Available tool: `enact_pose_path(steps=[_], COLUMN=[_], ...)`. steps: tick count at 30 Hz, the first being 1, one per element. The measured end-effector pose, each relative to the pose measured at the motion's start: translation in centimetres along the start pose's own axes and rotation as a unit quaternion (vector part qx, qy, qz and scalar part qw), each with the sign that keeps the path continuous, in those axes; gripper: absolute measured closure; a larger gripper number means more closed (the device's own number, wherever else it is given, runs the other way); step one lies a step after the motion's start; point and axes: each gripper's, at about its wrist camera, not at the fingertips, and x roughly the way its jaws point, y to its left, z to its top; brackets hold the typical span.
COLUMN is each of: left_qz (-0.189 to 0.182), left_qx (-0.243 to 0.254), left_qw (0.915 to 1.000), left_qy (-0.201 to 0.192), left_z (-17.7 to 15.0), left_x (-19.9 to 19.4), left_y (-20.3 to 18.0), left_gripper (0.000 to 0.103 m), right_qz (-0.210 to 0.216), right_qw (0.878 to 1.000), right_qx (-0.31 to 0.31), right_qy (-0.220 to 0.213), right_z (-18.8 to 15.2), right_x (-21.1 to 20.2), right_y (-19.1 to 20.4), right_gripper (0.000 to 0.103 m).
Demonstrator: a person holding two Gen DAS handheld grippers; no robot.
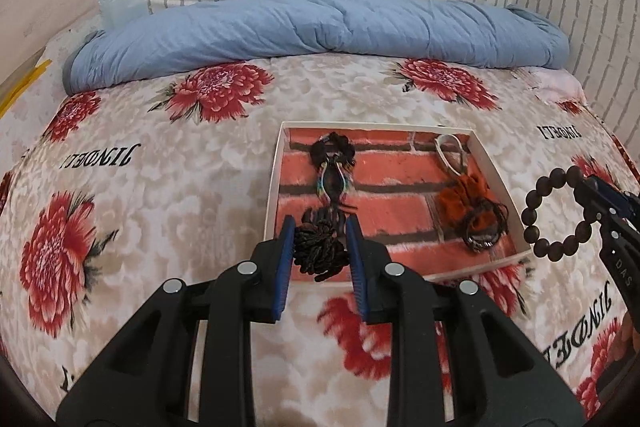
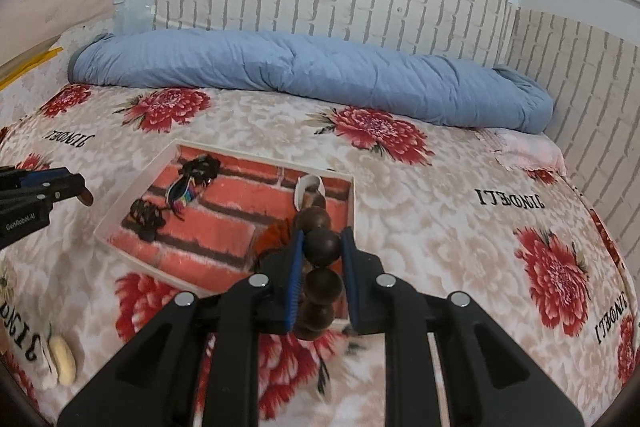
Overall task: Organize jewelry
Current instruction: 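Carry the pendant and bead bracelet with both tools over the tray, then open both tools to drop the pendant and bead bracelet into the tray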
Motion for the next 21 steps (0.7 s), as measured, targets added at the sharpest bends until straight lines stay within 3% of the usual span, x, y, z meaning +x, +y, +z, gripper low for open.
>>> enact_pose_path(steps=[4, 10, 21], left_qz=[0.002, -0.025, -0.011], left_qx=[0.004, 0.003, 0.014], left_qw=[0.9999, 0.9991, 0.9976], left_qy=[0.010, 0.033, 0.067], left_z=[1.0, 0.8, -1.3], left_x=[2.1, 5.6, 9.7], left_y=[0.4, 0.4, 0.2], left_gripper=[0.078, 0.078, 0.078], right_qz=[0.004, 0.017, 0.019], right_qw=[1.000, 1.000, 0.998], right_qx=[0.005, 0.010, 0.019], right_qy=[0.004, 0.013, 0.053], right_z=[1.0, 1.6, -0.9], right_x=[1.7, 4.5, 8.9], right_y=[0.5, 1.5, 1.8], right_gripper=[0.084, 0.084, 0.084])
